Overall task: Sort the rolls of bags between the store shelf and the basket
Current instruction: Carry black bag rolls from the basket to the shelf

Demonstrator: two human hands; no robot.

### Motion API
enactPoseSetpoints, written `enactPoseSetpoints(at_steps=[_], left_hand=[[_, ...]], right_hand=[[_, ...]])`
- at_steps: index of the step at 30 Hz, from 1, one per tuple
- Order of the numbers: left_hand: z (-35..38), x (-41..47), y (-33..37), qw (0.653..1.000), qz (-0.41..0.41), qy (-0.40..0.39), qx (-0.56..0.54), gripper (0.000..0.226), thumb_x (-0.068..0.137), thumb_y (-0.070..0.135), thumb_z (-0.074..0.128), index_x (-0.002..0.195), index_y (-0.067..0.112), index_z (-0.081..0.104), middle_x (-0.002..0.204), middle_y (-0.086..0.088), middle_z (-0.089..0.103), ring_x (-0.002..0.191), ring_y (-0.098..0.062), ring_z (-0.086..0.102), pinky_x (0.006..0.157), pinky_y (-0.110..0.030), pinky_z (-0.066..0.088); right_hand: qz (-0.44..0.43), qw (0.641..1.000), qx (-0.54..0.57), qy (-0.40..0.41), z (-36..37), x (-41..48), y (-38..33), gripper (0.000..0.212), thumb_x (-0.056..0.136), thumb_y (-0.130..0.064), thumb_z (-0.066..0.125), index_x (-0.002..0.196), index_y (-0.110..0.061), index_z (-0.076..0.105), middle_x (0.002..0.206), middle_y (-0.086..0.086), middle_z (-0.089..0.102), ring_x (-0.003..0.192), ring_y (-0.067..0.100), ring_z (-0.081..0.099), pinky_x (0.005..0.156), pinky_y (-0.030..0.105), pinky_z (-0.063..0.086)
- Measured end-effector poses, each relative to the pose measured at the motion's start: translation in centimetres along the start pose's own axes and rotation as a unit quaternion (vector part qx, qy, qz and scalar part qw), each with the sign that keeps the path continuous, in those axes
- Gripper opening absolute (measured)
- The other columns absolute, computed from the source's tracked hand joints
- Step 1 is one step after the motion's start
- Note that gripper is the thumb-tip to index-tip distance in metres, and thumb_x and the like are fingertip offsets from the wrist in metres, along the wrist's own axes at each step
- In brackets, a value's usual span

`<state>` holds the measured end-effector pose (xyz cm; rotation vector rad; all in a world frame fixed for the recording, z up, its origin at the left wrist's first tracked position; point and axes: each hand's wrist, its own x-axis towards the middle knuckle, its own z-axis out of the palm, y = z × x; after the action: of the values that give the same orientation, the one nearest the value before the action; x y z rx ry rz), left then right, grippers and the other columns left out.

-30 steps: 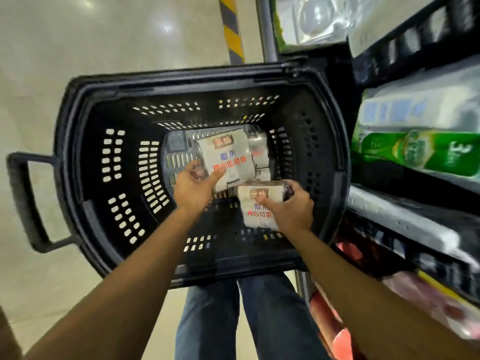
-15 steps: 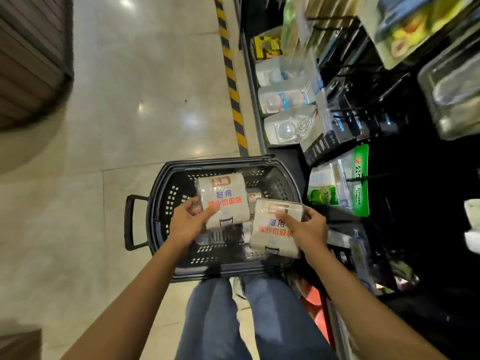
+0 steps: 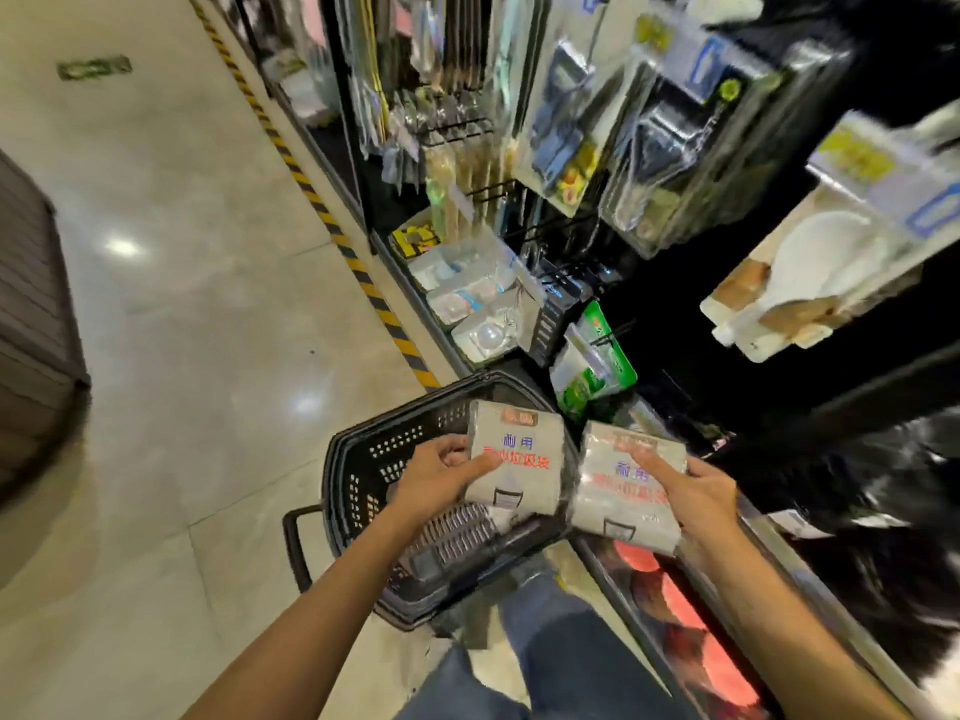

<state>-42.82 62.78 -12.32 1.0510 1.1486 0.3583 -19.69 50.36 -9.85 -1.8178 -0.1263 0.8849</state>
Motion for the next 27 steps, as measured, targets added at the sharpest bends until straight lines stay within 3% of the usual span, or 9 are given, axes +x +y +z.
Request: enactPoseSetpoints(at_steps=[2, 6, 11, 17, 20, 23, 27], left_hand=[[0.7, -1.0, 0.4, 0.999, 0.007, -0.036, 0.017, 0.034, 0.076, 0.021, 0.078, 0.104, 0.007, 0.066, 0.089, -0.009, 0.074, 0.082, -0.023, 0.072, 0.076, -0.038, 0.057], [3.2, -2.7, 1.4, 0.993, 0.020, -0.099, 0.053, 0.031, 0.078, 0.013, 0.075, 0.102, 0.000, 0.064, 0.095, -0.021, 0.071, 0.083, -0.029, 0.069, 0.075, -0.041, 0.057], [8.5, -4.8, 2.4, 0.976, 0.037, -0.185, 0.110, 0.018, 0.080, 0.015, 0.073, 0.095, 0.006, 0.067, 0.090, -0.019, 0.070, 0.077, -0.026, 0.067, 0.077, -0.045, 0.054], [17.6, -8.0, 2.7, 0.948, 0.056, -0.264, 0.168, 0.013, 0.085, 0.010, 0.067, 0.098, 0.008, 0.067, 0.075, -0.001, 0.074, 0.063, -0.012, 0.070, 0.049, -0.021, 0.052], [22.2, -9.5, 2.1, 0.935, 0.064, -0.282, 0.206, 0.027, 0.084, 0.015, 0.070, 0.108, 0.004, 0.065, 0.092, -0.010, 0.074, 0.080, -0.021, 0.071, 0.063, -0.026, 0.058], [27.4, -11.2, 1.4, 0.923, 0.066, -0.299, 0.233, 0.030, 0.084, 0.016, 0.070, 0.110, 0.002, 0.065, 0.094, -0.010, 0.074, 0.084, -0.021, 0.072, 0.073, -0.031, 0.059], [34.2, -13.6, 0.7, 0.920, 0.041, -0.322, 0.220, 0.016, 0.088, 0.003, 0.060, 0.103, -0.003, 0.065, 0.094, -0.016, 0.072, 0.062, -0.011, 0.070, 0.051, -0.021, 0.054]], right_hand=[[-0.002, 0.999, 0.032, 0.029, -1.9, -2.2, 0.3, 0.019, 0.071, -0.013, 0.080, 0.084, -0.006, 0.070, 0.086, 0.020, 0.071, 0.077, 0.034, 0.070, 0.075, 0.053, 0.056], [-0.001, 0.994, 0.085, 0.072, -6.2, -5.7, 1.4, 0.014, 0.074, -0.012, 0.077, 0.083, -0.007, 0.068, 0.076, 0.012, 0.073, 0.060, 0.025, 0.070, 0.058, 0.041, 0.059], [0.001, 0.981, 0.160, 0.114, -11.7, -9.0, 2.9, 0.031, 0.066, -0.016, 0.079, 0.093, -0.005, 0.069, 0.082, 0.015, 0.074, 0.072, 0.029, 0.071, 0.069, 0.045, 0.059], [0.001, 0.960, 0.209, 0.187, -19.9, -12.3, 4.7, 0.023, 0.072, -0.015, 0.079, 0.089, -0.004, 0.067, 0.083, 0.016, 0.073, 0.070, 0.026, 0.072, 0.057, 0.034, 0.058], [-0.009, 0.950, 0.225, 0.216, -25.0, -13.8, 5.8, 0.022, 0.072, -0.015, 0.079, 0.088, -0.006, 0.067, 0.078, 0.011, 0.073, 0.066, 0.023, 0.072, 0.052, 0.030, 0.056], [-0.015, 0.943, 0.243, 0.227, -30.4, -15.2, 7.1, 0.025, 0.072, -0.016, 0.078, 0.093, -0.009, 0.067, 0.081, 0.010, 0.074, 0.072, 0.024, 0.072, 0.061, 0.035, 0.057], [-0.019, 0.928, 0.258, 0.267, -36.7, -15.9, 8.7, 0.022, 0.073, -0.015, 0.078, 0.091, -0.005, 0.069, 0.083, 0.015, 0.074, 0.072, 0.027, 0.072, 0.064, 0.039, 0.060]])
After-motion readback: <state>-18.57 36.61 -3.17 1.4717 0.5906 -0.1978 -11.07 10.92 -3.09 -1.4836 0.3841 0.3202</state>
